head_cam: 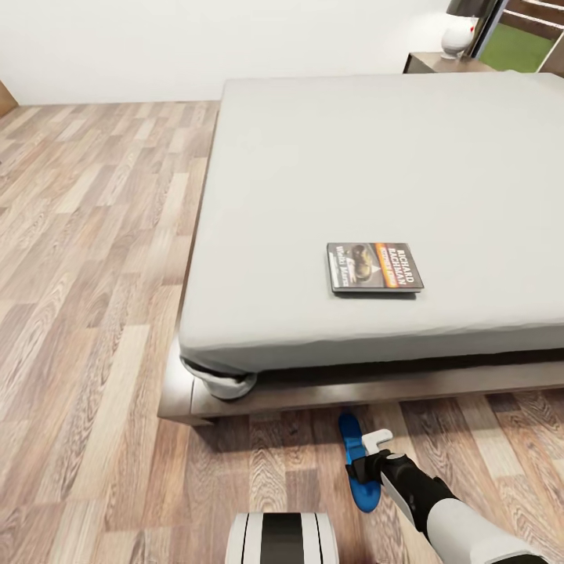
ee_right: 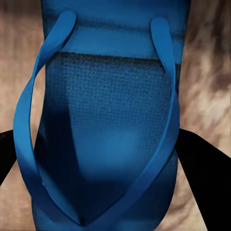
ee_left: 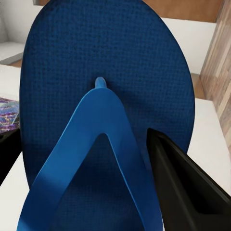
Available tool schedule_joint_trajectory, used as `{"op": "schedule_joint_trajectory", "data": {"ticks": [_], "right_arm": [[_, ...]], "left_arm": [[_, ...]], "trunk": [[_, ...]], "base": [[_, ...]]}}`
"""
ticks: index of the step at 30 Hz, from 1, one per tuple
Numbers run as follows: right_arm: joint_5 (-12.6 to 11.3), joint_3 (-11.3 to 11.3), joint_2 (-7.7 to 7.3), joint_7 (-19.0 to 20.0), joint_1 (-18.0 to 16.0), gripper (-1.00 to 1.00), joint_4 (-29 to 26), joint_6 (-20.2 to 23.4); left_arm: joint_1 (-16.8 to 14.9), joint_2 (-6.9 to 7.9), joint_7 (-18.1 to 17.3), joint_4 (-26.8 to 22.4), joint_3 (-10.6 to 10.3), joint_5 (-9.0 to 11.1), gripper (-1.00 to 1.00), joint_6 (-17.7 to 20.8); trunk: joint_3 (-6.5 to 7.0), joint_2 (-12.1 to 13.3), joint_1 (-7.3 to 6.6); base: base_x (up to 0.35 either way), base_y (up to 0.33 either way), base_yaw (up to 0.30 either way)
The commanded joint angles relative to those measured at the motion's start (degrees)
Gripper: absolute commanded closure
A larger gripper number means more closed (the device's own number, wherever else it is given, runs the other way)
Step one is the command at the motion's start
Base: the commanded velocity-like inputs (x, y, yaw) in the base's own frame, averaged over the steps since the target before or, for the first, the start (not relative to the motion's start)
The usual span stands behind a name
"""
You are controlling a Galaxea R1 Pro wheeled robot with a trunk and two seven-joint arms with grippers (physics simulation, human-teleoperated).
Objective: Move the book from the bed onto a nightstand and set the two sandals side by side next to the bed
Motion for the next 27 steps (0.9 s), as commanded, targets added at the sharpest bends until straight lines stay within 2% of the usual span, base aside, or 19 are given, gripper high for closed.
{"op": "schedule_joint_trajectory", "data": {"ticks": [1,27], "right_arm": [[0.19,0.08,-0.04,0.2,0.0,1.0,-0.15,0.35],[0.18,0.08,-0.17,0.2,0.0,1.0,-0.16,0.35]], "left_arm": [[0.0,0.01,0.07,-0.04,0.12,-0.03,1.0,-0.09],[-0.01,0.01,-0.01,0.04,0.1,-0.09,1.0,-0.01]], "trunk": [[-0.26,-0.03,0.01],[-0.26,-0.03,0.01]], "base": [[0.0,0.0,0.0],[0.032,0.033,0.0]]}}
